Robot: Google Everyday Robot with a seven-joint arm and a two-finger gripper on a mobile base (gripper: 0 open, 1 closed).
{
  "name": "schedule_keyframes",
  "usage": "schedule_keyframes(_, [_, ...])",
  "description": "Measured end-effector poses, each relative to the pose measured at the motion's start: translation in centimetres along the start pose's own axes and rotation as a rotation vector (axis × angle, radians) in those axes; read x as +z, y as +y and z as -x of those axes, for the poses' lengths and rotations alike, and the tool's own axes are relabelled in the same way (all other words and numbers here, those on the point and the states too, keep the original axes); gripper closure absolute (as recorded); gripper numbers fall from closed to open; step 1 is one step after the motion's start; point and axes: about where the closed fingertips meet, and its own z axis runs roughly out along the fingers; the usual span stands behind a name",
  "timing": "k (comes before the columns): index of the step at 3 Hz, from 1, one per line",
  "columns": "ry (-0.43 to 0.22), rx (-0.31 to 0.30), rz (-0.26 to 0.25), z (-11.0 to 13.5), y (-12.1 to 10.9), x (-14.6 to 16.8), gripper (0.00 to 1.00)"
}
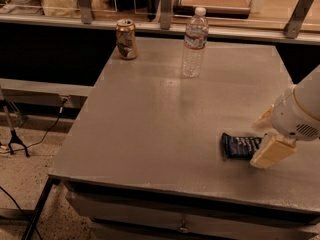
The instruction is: Move rxbar blueberry near water bottle
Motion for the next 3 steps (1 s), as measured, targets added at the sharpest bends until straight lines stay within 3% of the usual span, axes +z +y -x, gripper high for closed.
schedule_keyframes(2, [0.002, -0.002, -0.003, 0.04, 0.14, -0.1, 0.85])
schedule_keyframes(3, [0.003, -0.003, -0.004, 0.06, 0.22, -0.16, 1.0])
